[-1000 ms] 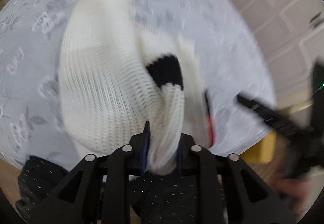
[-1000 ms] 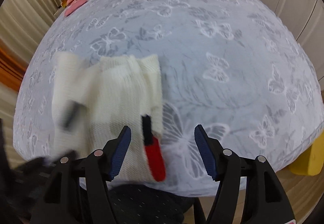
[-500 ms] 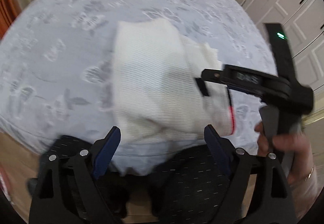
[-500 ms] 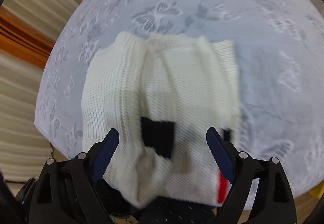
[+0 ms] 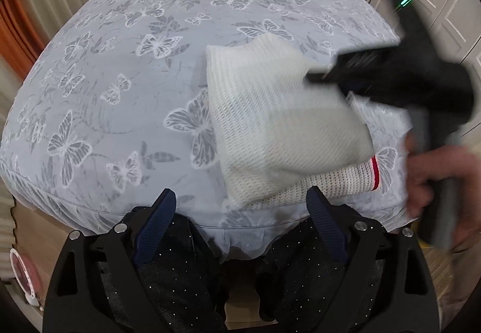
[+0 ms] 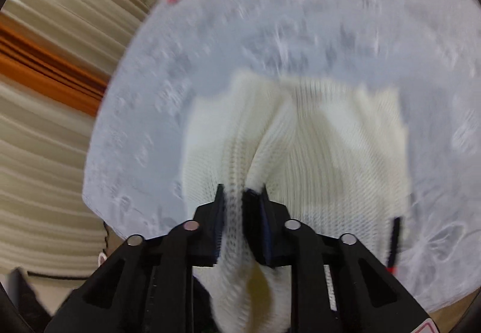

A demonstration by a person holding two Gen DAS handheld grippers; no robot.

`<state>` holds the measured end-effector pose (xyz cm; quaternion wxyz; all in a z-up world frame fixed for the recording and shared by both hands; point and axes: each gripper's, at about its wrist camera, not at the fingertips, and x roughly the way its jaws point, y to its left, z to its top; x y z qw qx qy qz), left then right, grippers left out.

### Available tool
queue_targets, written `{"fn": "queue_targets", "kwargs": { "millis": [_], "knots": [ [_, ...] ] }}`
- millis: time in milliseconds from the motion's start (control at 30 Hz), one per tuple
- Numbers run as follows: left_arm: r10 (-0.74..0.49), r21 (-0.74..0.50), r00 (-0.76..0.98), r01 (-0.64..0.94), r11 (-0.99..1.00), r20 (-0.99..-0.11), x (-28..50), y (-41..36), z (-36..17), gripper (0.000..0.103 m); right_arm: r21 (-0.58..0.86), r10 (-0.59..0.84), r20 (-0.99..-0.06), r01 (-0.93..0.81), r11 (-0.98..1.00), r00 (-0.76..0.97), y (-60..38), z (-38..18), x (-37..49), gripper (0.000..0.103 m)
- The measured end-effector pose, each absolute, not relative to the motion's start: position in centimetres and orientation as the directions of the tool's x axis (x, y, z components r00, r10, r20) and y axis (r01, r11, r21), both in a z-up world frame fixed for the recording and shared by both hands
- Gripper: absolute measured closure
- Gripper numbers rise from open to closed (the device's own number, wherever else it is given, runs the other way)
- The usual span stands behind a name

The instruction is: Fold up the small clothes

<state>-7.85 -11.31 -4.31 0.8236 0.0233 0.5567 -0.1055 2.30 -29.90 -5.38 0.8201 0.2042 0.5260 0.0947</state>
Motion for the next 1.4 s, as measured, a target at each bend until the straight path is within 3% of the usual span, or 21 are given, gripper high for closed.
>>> {"fn": "queue_targets", "kwargs": {
  "millis": [33,167,267,300,333,400,433,567,733,767,800,833,1000,1100,1200,1267,1400],
  "knots": [
    [-0.145,-0.076,0.354,0.2,0.977,-0.924,-7.9,-11.4,-4.4,0.017,0.409,0.34,-0.819,0.055,0.911,0.462,-30.5,-4.0,1.8,0.103],
    [-0.148,-0.079,0.344,0.207,0.975,-0.927,-8.1,-11.6,-4.8,0.017,0.282,0.199,-0.849,0.102,0.954,0.489,-34.7,-2.4,-0.7,0.102],
    [-0.149,-0.08,0.332,0.215,0.973,-0.931,-8.1,-12.0,-5.3,0.017,0.238,0.156,-0.904,0.166,0.957,0.397,-36.5,-5.6,-1.2,0.084],
    [-0.149,-0.08,0.329,0.215,0.973,-0.933,-8.1,-12.1,-5.5,0.017,0.281,0.195,-0.905,0.187,0.941,0.378,-36.9,-6.6,-1.4,0.07],
    [-0.147,-0.078,0.323,0.217,0.973,-0.935,-8.1,-12.3,-5.7,0.017,0.334,0.239,-0.89,0.199,0.921,0.387,-36.9,-7.2,-1.4,0.045],
    [-0.144,-0.075,0.317,0.219,0.973,-0.938,-8.0,-12.4,-6.0,0.017,0.357,0.26,-0.874,0.179,0.917,0.41,-35.8,-7.7,-0.8,0.023],
    [-0.141,-0.073,0.313,0.218,0.973,-0.939,-8.0,-12.5,-6.2,0.017,0.356,0.268,-0.874,0.159,0.921,0.406,-34.9,-8.1,-0.1,0.018],
    [-0.132,-0.07,0.299,0.208,0.976,-0.945,-7.8,-12.2,-6.5,0.017,0.401,0.356,-0.889,0.111,0.91,0.289,-31.6,-12.0,4.2,0.017],
    [-0.111,-0.061,0.295,0.173,0.983,-0.949,-7.3,-10.5,-6.7,0.016,0.347,0.323,-0.928,0.123,0.93,0.184,-28.5,-15.7,6.1,0.02],
    [-0.107,-0.06,0.292,0.163,0.985,-0.95,-7.2,-10.1,-6.8,0.016,0.368,0.343,-0.921,0.127,0.921,0.183,-28.2,-16.0,6.0,0.028],
    [-0.104,-0.061,0.289,0.153,0.986,-0.952,-7.2,-9.7,-6.9,0.016,0.423,0.396,-0.897,0.124,0.897,0.196,-27.7,-15.9,5.7,0.066],
    [-0.102,-0.063,0.283,0.144,0.988,-0.954,-7.1,-9.3,-7.0,0.016,0.453,0.426,-0.883,0.12,0.883,0.198,-27.4,-15.6,5.8,0.079],
    [-0.11,-0.08,0.268,0.12,0.99,-0.957,-6.7,-8.3,-7.3,0.016,0.504,0.452,-0.802,0.036,0.863,0.389,-28.0,-7.7,3.6,0.084],
    [-0.151,-0.12,0.274,0.126,0.985,-0.95,-6.8,-8.4,-6.7,0.016,0.453,0.372,-0.803,0.07,0.889,0.466,-30.9,-4.8,0.4,0.084],
    [-0.189,-0.153,0.284,0.145,0.978,-0.94,-6.9,-8.9,-6.4,0.014,0.332,0.237,-0.879,0.175,0.927,0.414,-34.3,-7.9,-1.7,0.082],
    [-0.204,-0.163,0.276,0.164,0.973,-0.939,-6.8,-9.7,-6.9,0.014,0.266,0.19,-0.936,0.241,0.933,0.298,-36.3,-13.2,-1.8,0.081],
    [-0.255,-0.216,0.229,0.181,0.959,-0.939,-6.7,-11.4,-7.9,0.014,0.378,0.277,-0.898,0.277,0.883,0.342,-37.4,-13.8,-2.7,0.065]
  ]
}}
